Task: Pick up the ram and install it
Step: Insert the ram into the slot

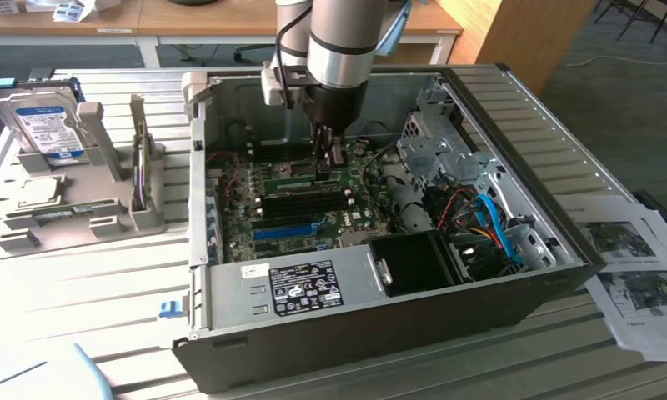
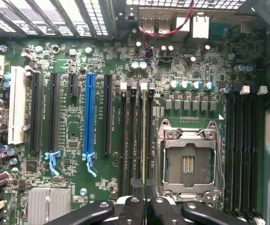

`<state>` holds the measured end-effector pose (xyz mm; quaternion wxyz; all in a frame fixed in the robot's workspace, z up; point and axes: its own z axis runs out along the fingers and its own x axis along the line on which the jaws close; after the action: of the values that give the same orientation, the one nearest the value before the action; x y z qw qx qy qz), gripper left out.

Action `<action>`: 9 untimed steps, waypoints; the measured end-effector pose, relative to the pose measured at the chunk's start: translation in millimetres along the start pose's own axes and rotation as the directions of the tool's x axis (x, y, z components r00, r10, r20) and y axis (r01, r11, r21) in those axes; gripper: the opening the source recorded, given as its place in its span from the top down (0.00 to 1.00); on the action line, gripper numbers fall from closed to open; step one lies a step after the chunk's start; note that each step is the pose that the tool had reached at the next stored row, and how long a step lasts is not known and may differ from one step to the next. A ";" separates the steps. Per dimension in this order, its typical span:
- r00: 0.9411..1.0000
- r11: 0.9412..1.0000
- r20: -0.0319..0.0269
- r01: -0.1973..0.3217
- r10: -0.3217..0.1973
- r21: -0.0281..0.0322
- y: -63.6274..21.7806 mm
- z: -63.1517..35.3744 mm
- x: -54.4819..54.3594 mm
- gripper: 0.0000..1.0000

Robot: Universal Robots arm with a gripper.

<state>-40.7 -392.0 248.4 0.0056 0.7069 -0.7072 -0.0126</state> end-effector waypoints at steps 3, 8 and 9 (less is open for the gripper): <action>1.000 1.000 0.000 -0.015 0.015 0.000 0.0 0.2 0.0 0.89; 1.000 1.000 0.001 -0.017 0.017 0.000 0.0 0.2 0.0 0.89; 1.000 1.000 0.001 -0.017 0.017 0.000 0.0 0.2 0.0 0.89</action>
<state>-40.7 -392.0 248.1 0.0055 0.7009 -0.7132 -0.0126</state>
